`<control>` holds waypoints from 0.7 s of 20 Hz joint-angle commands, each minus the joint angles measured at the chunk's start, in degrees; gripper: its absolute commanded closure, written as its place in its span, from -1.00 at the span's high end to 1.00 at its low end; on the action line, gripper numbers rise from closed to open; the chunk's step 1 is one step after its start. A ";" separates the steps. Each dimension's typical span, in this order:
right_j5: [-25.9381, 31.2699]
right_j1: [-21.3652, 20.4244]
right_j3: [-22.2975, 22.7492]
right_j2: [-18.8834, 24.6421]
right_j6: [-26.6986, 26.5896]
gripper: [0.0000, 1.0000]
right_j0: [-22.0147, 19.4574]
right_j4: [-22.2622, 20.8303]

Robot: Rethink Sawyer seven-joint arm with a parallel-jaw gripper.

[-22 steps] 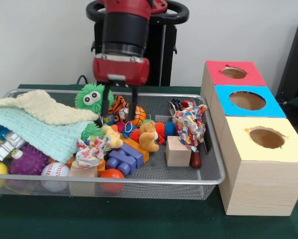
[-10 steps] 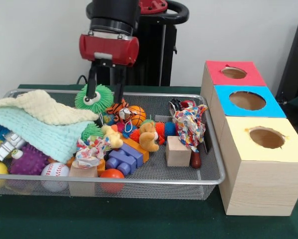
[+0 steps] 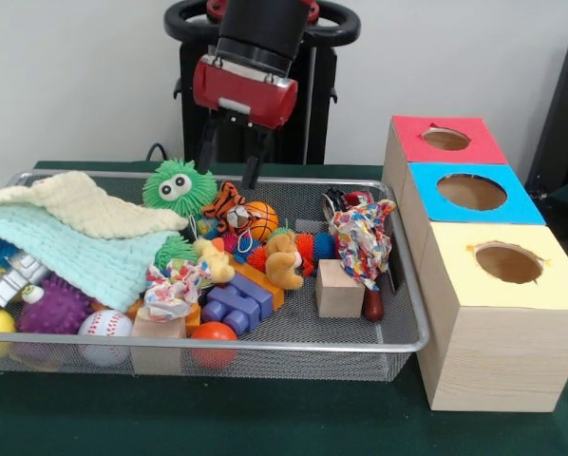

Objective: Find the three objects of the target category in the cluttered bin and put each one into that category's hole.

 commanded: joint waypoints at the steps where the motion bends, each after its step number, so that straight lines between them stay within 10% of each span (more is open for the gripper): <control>1: 4.18 10.01 -0.52 -11.69 16.89 1.00 1.37 9.77; 14: -2.80 12.86 1.17 -14.18 12.46 1.00 0.39 17.21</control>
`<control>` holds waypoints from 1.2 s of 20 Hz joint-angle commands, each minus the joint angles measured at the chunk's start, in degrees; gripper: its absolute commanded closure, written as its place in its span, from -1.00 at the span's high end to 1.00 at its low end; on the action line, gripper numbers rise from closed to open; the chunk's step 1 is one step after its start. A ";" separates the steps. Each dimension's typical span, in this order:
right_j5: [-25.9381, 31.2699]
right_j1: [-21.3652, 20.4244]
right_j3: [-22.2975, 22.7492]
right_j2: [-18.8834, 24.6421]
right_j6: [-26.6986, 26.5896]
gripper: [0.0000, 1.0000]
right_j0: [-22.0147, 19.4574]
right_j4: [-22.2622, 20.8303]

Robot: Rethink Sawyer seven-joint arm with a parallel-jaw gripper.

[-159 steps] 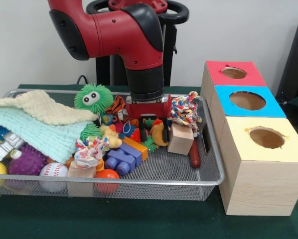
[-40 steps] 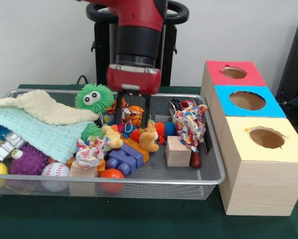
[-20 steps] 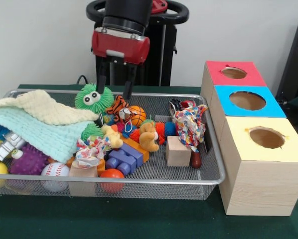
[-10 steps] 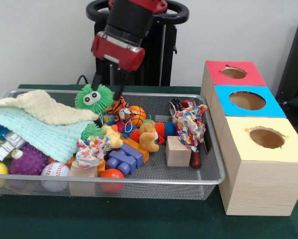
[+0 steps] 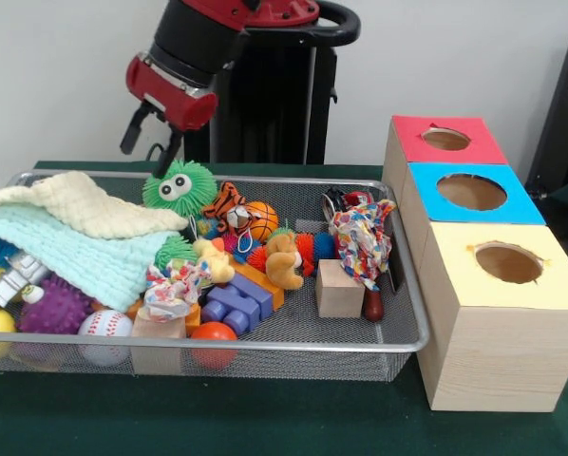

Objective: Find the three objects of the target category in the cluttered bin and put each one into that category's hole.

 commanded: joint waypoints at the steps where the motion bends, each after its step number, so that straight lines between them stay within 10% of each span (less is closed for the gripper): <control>1: -1.65 2.56 -0.88 1.04 8.80 1.00 -3.57 2.85; 7: -0.04 0.98 -4.08 19.78 -7.71 1.00 -20.90 -10.92; 24: 8.16 3.00 -6.82 43.55 -16.78 1.00 -41.35 -28.85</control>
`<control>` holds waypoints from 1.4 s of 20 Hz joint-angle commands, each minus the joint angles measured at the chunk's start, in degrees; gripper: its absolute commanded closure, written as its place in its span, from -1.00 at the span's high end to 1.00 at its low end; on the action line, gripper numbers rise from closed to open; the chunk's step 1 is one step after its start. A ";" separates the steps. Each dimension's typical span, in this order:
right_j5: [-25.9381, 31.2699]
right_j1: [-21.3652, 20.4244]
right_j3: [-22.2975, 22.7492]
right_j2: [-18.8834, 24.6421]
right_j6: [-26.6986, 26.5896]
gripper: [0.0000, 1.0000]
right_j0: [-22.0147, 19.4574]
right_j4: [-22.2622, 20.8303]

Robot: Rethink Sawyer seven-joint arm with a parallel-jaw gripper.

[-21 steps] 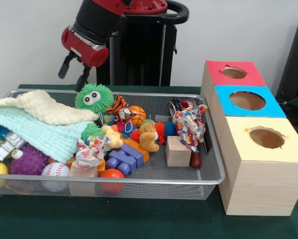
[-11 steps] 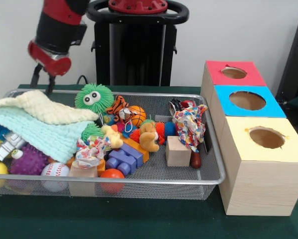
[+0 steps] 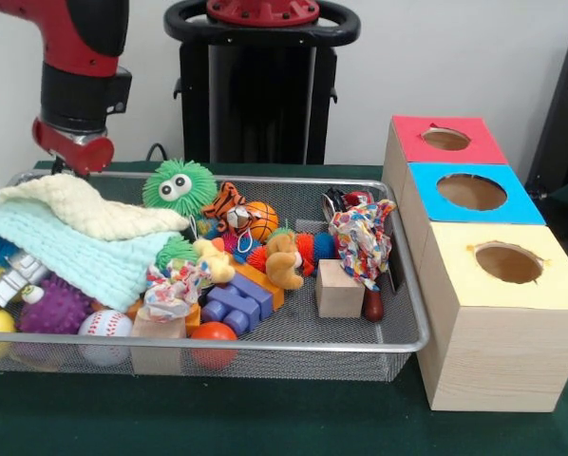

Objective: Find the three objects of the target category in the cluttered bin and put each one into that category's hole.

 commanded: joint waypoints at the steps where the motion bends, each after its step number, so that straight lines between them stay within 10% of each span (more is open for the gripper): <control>1: 7.76 1.33 -4.26 18.24 -16.43 1.00 -4.96 -8.29; 16: 7.79 -5.54 0.54 22.36 -9.87 1.00 -6.75 -12.88; 28: 9.01 -3.13 2.25 31.01 -13.25 1.00 -12.17 -14.68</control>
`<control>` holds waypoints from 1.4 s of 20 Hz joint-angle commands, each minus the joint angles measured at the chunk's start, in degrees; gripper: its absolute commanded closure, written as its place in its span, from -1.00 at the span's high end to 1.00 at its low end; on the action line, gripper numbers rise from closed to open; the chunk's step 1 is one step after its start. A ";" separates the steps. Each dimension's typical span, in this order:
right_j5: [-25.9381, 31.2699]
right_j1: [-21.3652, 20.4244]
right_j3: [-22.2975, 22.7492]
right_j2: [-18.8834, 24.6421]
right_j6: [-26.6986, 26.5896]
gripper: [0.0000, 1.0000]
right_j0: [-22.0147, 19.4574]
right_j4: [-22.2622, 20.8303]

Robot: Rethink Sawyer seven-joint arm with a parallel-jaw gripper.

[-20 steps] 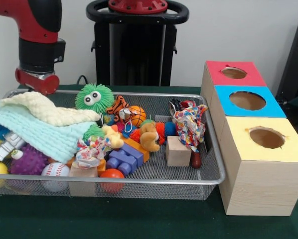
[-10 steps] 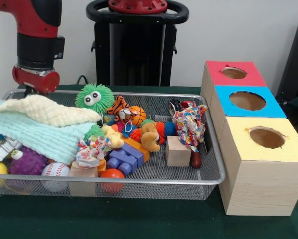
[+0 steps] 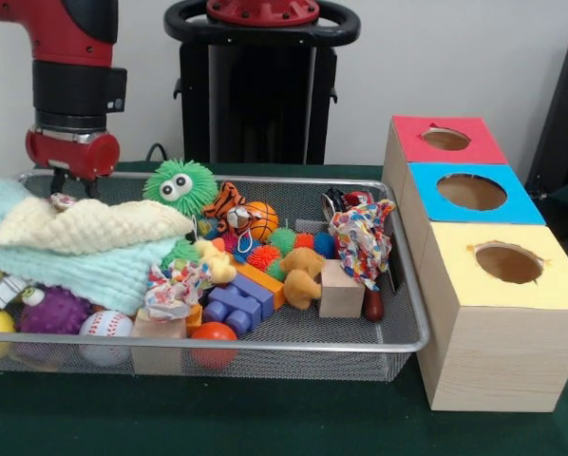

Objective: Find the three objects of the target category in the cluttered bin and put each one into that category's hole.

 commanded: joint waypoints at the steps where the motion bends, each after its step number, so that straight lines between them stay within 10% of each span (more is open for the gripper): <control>1: 5.51 2.07 1.46 12.59 -13.63 1.00 -2.05 -4.72; 28: 13.21 8.72 2.15 27.42 -19.77 1.00 -3.12 -10.04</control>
